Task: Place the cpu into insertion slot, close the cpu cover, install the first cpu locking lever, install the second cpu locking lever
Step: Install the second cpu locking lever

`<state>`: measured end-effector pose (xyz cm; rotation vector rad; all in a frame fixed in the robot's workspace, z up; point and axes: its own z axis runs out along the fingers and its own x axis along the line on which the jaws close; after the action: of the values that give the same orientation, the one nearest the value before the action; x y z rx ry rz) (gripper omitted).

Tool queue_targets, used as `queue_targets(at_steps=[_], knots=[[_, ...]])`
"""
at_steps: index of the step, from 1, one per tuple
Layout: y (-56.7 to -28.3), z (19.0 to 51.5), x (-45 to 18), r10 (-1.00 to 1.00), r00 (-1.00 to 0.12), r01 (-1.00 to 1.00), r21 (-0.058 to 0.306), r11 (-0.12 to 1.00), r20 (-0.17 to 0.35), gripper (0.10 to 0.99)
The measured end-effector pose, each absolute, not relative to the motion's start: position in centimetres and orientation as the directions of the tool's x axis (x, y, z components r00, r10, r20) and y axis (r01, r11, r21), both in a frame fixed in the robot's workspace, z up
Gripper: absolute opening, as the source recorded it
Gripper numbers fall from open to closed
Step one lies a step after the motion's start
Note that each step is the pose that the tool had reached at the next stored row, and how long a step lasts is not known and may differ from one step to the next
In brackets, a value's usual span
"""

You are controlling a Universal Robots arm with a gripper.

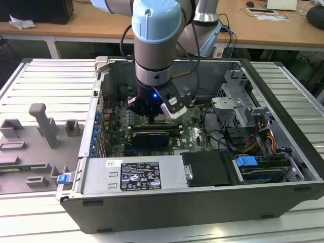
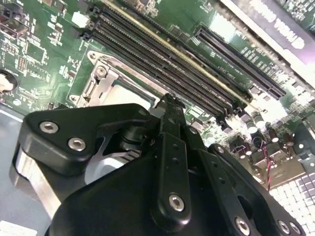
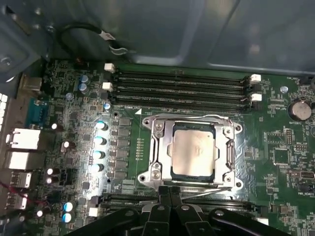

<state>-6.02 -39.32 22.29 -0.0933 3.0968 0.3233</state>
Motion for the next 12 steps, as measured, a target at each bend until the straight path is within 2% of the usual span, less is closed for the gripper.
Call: queue_targets(at_steps=[12], knots=[[-39.9, 20.7, -7.3, -0.057, -0.998, -0.063, 0.230, 0.971, -0.034, 0.106]])
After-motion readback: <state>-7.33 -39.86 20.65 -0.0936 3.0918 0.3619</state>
